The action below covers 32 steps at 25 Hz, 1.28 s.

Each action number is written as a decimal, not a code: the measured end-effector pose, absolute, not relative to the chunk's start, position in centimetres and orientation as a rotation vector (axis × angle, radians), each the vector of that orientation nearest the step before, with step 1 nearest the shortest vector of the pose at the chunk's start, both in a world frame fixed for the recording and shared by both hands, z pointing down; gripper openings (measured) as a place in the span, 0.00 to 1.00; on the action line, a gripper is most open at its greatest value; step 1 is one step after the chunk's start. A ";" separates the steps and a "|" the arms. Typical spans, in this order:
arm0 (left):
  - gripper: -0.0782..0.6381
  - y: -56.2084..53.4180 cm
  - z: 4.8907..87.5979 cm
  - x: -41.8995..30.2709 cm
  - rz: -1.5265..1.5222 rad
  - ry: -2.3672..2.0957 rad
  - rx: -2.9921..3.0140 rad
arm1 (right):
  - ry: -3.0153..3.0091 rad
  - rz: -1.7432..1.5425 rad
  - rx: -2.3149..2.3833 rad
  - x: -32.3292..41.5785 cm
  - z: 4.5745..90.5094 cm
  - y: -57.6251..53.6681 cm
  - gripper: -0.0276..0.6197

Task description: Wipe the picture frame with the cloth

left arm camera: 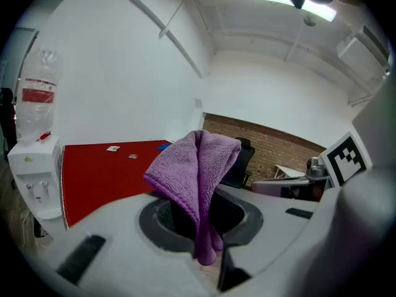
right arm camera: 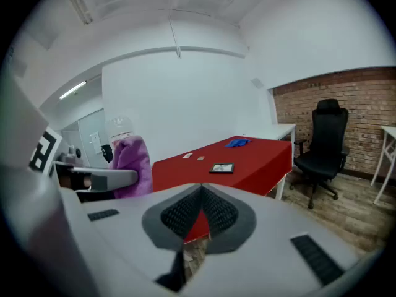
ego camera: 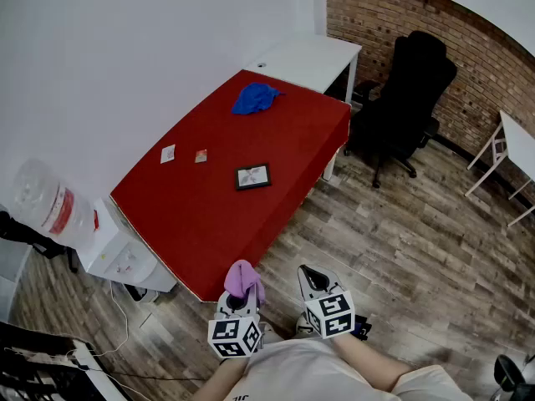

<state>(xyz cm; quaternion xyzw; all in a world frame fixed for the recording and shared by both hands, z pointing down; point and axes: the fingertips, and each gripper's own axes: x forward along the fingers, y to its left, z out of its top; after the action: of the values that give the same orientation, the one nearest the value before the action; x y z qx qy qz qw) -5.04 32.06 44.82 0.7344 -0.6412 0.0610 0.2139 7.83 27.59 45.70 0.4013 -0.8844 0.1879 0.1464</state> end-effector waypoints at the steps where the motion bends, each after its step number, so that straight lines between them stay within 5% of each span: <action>1: 0.20 31.8 44.8 -4.7 0.172 -1.777 2.042 | -2.544 0.547 1.158 8.2 45.8 27.3 0.05; 32: 0.20 7.1 45.4 -15.7 0.179 -1.612 2.184 | -2.455 0.539 1.305 -3.3 46.2 5.1 0.05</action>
<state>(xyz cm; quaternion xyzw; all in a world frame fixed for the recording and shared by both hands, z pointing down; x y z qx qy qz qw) -15.70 7.15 45.40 0.7852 -0.5793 0.0642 0.2091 -3.34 5.07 46.22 0.4554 -0.8565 0.1879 0.1542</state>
